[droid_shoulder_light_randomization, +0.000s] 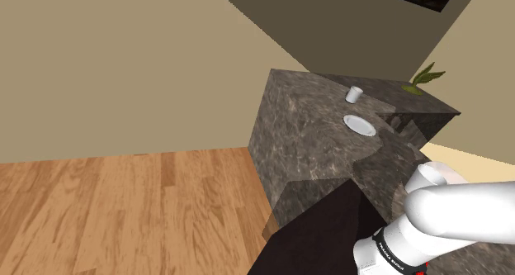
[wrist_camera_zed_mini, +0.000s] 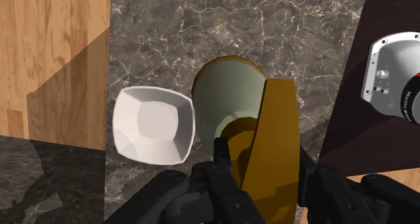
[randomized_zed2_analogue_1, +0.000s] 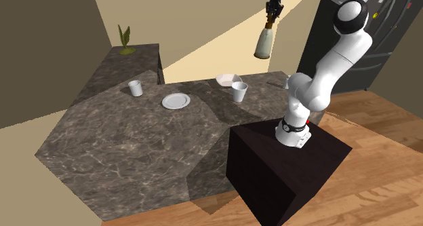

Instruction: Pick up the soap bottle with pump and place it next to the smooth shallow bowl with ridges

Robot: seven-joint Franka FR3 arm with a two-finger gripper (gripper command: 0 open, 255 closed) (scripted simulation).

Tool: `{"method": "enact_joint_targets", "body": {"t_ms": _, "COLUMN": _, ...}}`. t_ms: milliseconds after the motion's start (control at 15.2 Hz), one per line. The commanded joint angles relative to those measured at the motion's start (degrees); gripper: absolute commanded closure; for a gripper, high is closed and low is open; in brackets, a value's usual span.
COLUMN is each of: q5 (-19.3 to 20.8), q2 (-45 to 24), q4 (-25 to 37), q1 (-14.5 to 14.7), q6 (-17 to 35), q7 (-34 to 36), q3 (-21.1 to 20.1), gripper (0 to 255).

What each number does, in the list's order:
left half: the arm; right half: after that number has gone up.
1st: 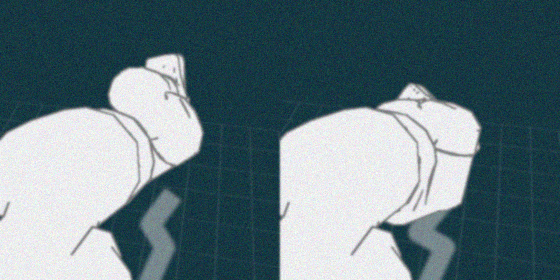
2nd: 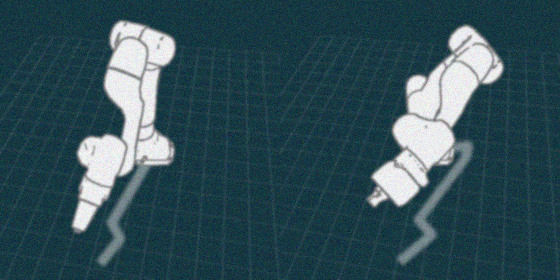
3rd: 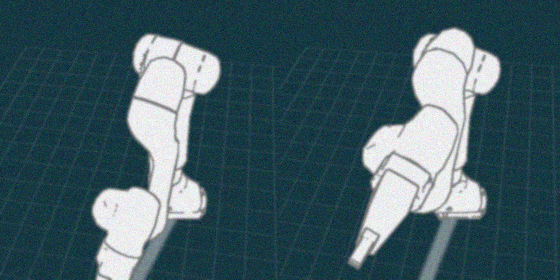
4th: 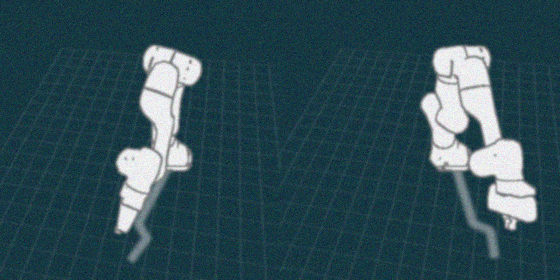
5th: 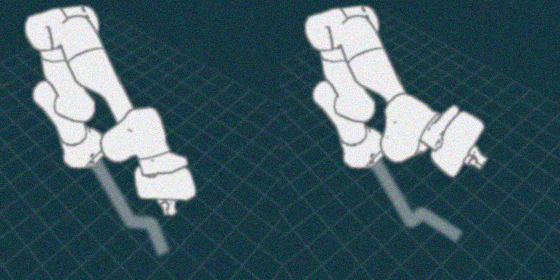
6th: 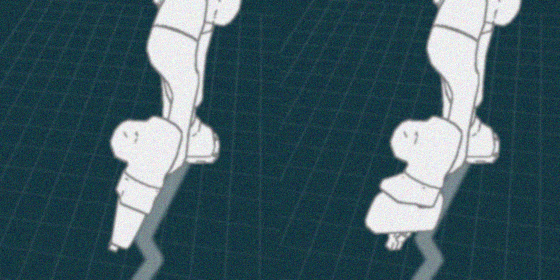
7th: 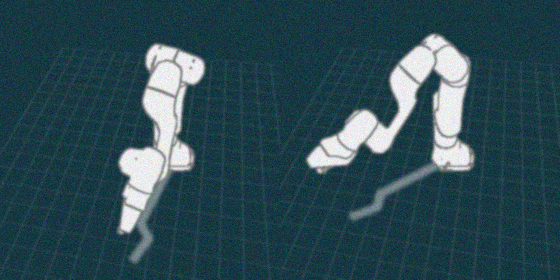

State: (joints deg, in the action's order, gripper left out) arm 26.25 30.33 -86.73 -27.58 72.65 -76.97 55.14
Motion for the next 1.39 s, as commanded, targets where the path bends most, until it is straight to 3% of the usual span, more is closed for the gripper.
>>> {"method": "enact_joint_targets", "body": {"t_ms": 0, "q5": 0.54, "q2": 1.24, "q4": -2.64, "q1": -0.86, "q6": 1.44, "q7": 0.77, "q3": -0.81, "gripper": 255}}
{"method": "enact_joint_targets", "body": {"t_ms": 1320, "q5": 5.25, "q2": 9.46, "q4": -23.45, "q1": -5.87, "q6": 14.49, "q7": 5.3, "q3": -1.57, "gripper": 255}}
